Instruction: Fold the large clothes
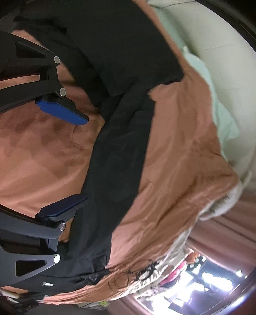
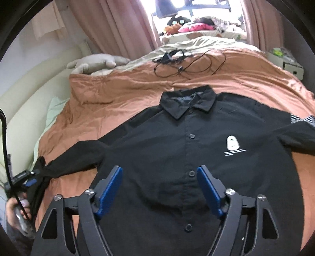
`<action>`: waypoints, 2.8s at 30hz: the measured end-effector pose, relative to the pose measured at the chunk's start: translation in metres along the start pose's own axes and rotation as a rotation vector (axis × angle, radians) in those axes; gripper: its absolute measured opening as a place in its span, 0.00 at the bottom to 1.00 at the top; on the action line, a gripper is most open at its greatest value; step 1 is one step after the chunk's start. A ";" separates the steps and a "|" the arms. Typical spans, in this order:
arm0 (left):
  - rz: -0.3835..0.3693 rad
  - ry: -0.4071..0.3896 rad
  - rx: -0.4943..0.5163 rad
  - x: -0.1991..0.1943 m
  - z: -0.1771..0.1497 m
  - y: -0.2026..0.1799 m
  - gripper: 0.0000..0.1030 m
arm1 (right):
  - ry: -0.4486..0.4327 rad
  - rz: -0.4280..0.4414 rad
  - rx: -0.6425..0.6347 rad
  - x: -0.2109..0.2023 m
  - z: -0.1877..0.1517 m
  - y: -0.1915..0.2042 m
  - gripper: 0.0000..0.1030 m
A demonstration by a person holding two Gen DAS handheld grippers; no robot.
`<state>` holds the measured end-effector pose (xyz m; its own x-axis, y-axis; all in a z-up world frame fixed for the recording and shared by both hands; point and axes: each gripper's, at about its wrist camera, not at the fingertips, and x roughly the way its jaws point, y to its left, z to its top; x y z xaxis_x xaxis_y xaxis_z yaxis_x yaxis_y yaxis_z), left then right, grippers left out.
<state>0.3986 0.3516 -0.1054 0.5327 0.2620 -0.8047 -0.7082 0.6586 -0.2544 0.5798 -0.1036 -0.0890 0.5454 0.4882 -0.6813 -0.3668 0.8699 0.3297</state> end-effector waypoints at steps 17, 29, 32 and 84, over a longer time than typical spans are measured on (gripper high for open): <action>0.132 0.036 -0.124 0.104 0.015 0.023 0.17 | 0.132 0.135 0.021 0.086 0.007 0.022 0.24; -0.097 -0.148 -0.057 0.006 0.055 -0.007 0.02 | 0.214 0.285 0.095 0.167 0.014 0.085 0.12; -0.157 -0.194 -0.019 -0.024 0.067 -0.024 0.01 | 0.226 0.290 0.122 0.185 0.010 0.093 0.09; -0.576 0.125 0.658 -0.071 -0.103 -0.368 0.93 | 0.039 0.057 0.275 -0.045 -0.009 -0.152 0.53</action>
<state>0.5734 0.0179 -0.0106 0.6425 -0.2901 -0.7093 0.0861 0.9470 -0.3093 0.6040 -0.2583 -0.1147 0.4984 0.5386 -0.6793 -0.1752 0.8300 0.5295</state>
